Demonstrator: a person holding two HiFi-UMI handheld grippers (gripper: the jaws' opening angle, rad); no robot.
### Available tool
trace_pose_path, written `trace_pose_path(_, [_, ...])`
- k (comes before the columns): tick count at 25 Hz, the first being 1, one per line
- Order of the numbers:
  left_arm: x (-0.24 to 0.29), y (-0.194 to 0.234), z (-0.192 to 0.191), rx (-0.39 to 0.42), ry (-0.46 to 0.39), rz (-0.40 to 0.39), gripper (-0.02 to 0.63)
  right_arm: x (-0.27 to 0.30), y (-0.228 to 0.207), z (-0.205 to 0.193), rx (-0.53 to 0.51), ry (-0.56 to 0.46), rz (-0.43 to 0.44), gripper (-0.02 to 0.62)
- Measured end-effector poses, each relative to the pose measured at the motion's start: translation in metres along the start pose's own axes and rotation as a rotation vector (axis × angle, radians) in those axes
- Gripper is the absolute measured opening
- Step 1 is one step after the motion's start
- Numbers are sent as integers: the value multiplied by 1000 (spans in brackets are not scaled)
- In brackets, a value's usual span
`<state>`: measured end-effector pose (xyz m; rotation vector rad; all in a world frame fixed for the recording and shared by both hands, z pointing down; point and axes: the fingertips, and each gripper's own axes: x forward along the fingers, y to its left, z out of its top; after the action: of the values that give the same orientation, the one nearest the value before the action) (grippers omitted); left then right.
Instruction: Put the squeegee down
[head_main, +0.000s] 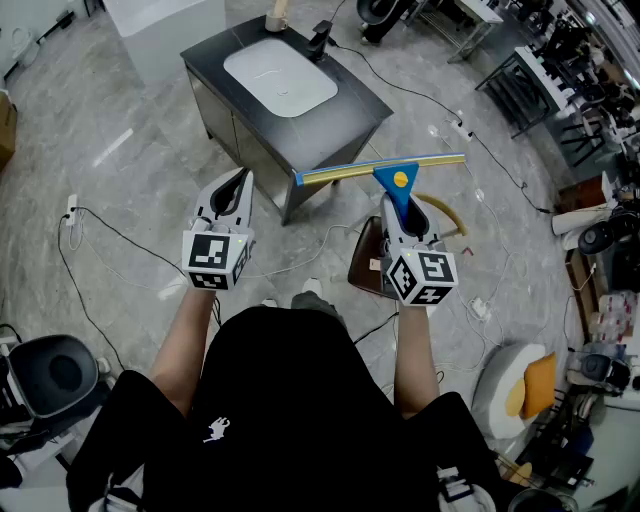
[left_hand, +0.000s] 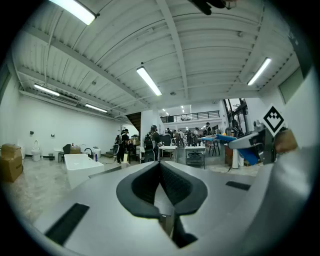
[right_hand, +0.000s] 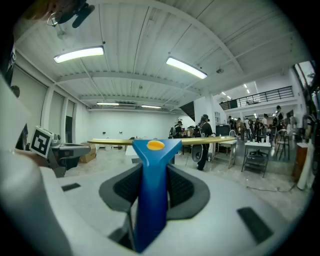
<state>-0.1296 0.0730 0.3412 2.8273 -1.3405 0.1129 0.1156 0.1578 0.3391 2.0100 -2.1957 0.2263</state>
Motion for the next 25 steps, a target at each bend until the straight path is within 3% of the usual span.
trace_pose_path(12, [-13,9,-2,8,-8,-16,3,-7,19,3,25,-23,10,133])
trace_pose_path(25, [-40,27,-11,-18,-6,21,3,-7,43,7,9,-24,42,133])
